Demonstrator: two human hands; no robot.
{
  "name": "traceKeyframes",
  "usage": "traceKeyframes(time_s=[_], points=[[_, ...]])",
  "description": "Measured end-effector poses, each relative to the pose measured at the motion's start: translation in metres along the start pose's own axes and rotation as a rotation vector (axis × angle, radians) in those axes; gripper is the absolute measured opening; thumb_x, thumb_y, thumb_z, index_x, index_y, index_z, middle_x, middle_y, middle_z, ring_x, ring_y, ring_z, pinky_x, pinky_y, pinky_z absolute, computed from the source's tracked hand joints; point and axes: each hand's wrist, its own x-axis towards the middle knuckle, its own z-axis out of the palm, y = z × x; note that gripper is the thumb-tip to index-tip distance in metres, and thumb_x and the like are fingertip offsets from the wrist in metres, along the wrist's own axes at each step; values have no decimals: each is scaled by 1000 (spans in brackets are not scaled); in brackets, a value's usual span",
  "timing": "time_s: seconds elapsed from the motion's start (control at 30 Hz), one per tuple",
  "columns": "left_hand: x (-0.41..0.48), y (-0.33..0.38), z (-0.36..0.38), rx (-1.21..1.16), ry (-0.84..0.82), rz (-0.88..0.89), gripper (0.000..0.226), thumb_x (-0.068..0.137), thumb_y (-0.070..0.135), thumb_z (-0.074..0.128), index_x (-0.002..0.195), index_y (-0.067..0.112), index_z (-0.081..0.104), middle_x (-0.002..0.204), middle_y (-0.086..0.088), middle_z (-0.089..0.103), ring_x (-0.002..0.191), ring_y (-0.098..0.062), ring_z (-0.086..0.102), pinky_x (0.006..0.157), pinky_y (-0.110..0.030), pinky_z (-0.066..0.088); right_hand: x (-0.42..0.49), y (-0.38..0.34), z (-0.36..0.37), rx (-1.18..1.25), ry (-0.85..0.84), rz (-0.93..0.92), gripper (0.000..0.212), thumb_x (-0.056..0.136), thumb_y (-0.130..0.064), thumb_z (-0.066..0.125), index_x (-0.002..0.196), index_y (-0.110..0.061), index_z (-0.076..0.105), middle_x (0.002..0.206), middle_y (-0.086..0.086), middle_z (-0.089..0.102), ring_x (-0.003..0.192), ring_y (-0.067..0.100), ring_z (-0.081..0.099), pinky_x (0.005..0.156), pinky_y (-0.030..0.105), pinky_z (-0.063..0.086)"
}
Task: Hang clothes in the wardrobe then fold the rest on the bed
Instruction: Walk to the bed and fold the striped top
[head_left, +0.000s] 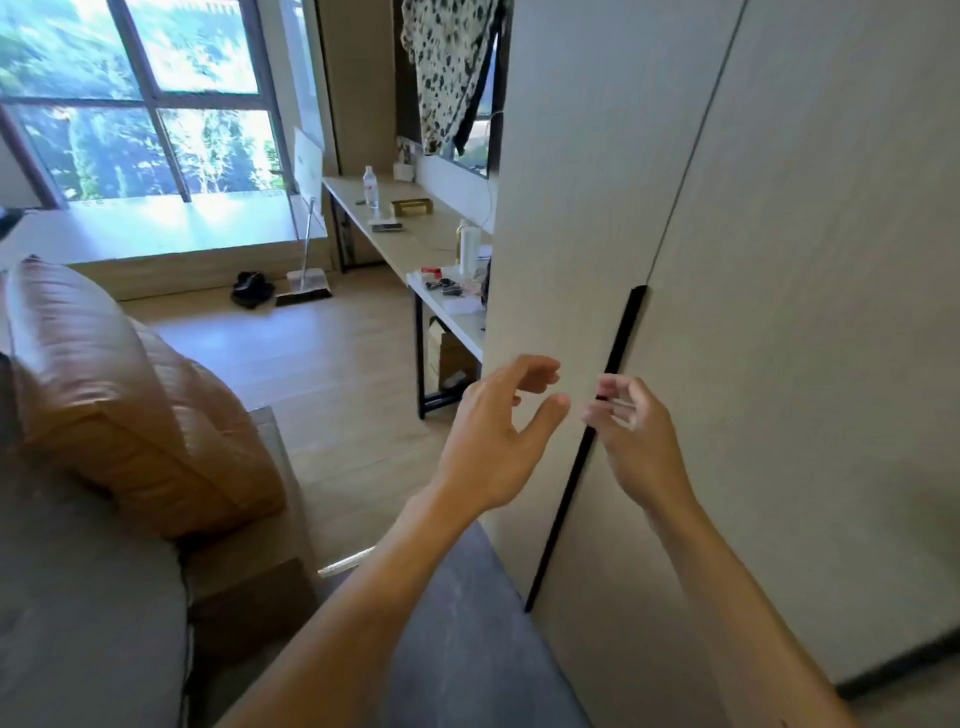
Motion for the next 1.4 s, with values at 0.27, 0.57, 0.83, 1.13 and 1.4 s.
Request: traceKeyframes(time_s=[0.27, 0.57, 0.83, 1.13, 1.4], points=[[-6, -82, -75, -74, 193, -204, 13, 98, 21, 62, 106, 30, 64, 96, 17, 71, 94, 3, 65, 78, -7, 48, 52, 0, 150, 151, -170, 47, 26, 94, -23, 65, 120, -23, 60, 114, -5, 65, 106, 11, 63, 77, 20, 48], [49, -177, -125, -53, 259, -303, 16, 97, 29, 61, 111, 23, 67, 103, 12, 73, 98, -6, 70, 86, -27, 58, 138, 5, 256, 231, -161, 120, 18, 95, -24, 65, 113, -21, 64, 103, -4, 70, 101, 13, 68, 92, 32, 54], [153, -269, -121, -82, 334, -352, 22, 96, 35, 63, 110, 18, 69, 101, 8, 74, 98, -17, 72, 86, -45, 61, 262, 26, 327, 272, -236, 116, 17, 95, -22, 64, 112, -19, 65, 102, 0, 72, 97, 17, 70, 87, 32, 57], [295, -348, -149, -74, 529, -344, 32, 91, 48, 57, 109, 25, 69, 102, 9, 75, 99, -18, 72, 84, -42, 61, 427, 13, 413, 264, -426, 81, 14, 96, -22, 63, 109, -23, 64, 103, -3, 70, 97, 18, 71, 90, 36, 55], [393, -443, -206, -103, 650, -425, 32, 87, 52, 58, 103, 28, 71, 99, 10, 76, 97, -16, 73, 85, -47, 60, 538, -1, 533, 233, -554, 37, 13, 96, -21, 63, 109, -25, 65, 98, -3, 73, 93, 13, 71, 93, 41, 56]])
